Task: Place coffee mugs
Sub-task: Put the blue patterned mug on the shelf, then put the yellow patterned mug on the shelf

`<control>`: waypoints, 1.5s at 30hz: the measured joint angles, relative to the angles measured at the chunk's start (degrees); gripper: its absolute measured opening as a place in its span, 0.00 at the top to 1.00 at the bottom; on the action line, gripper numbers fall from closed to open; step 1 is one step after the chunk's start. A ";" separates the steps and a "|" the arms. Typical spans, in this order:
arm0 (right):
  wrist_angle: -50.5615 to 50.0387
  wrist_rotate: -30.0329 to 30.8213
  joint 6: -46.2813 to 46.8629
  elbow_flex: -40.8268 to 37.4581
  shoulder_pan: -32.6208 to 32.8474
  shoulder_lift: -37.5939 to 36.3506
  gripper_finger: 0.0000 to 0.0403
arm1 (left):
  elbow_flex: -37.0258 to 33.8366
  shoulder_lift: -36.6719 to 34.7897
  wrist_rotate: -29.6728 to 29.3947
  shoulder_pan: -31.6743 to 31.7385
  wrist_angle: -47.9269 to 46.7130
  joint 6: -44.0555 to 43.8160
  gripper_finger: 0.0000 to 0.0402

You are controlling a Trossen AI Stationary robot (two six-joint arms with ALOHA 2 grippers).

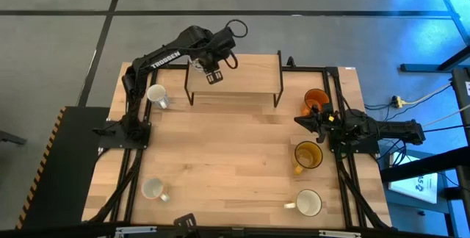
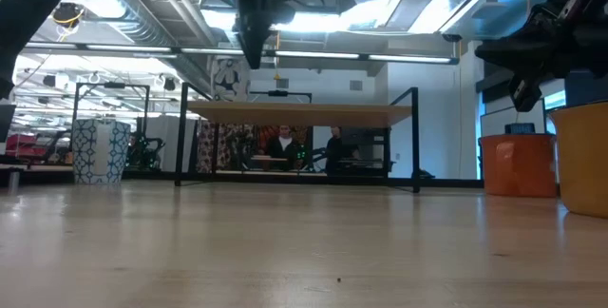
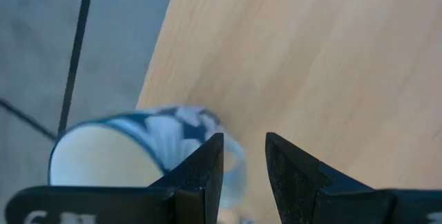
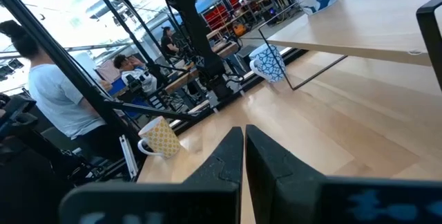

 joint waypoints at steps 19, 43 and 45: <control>0.11 0.02 -0.02 -0.02 0.01 -0.01 0.99 | 4.66 -2.39 -0.60 -4.19 -3.22 -7.71 0.75; 0.89 5.11 4.21 -0.03 0.00 0.00 0.99 | -22.51 -41.64 12.60 -20.23 -3.21 -37.22 0.64; 1.02 6.32 4.28 -0.03 0.00 0.00 0.99 | -27.73 -44.06 15.73 -23.90 -3.20 -38.54 0.64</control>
